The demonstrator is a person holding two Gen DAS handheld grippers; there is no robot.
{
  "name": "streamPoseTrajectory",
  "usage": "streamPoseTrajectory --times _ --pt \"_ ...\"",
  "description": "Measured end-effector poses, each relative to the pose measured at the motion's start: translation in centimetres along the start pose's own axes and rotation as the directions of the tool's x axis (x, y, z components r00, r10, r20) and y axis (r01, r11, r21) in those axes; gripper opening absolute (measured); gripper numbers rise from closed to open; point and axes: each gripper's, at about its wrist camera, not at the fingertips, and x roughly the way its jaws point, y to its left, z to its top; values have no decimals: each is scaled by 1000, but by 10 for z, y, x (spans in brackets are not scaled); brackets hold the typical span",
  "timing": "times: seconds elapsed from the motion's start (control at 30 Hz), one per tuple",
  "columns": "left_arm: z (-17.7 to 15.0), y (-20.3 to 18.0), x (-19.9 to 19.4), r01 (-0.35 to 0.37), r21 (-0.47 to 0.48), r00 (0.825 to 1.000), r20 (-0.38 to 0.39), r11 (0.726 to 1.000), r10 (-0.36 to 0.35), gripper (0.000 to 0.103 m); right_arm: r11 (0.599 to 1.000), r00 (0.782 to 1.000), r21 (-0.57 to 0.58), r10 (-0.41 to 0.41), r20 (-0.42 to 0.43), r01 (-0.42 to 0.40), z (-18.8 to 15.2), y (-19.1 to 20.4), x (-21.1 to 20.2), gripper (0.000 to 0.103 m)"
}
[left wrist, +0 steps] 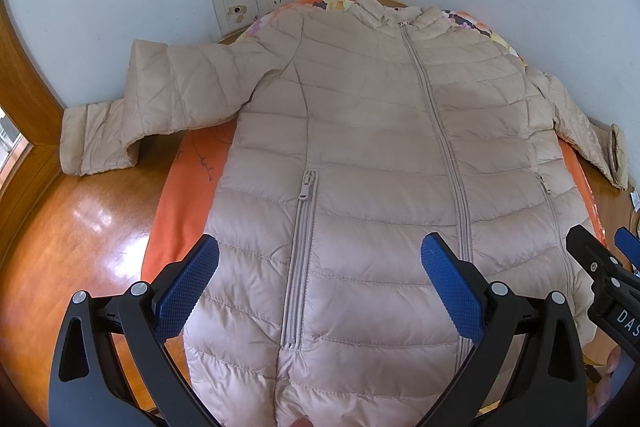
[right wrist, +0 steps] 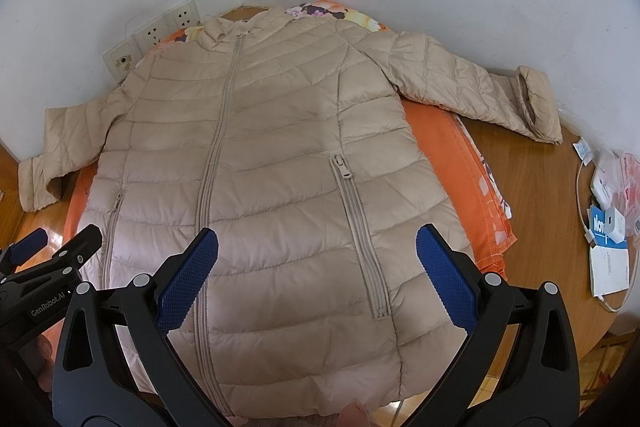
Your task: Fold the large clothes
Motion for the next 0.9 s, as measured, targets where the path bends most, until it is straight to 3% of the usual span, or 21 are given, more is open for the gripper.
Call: streamPoseTrajectory --times 0.9 --pt "4 -4 0 -5 10 1000 -2 1000 5 98 1000 1000 3 -3 -3 3 0 -3 0 99"
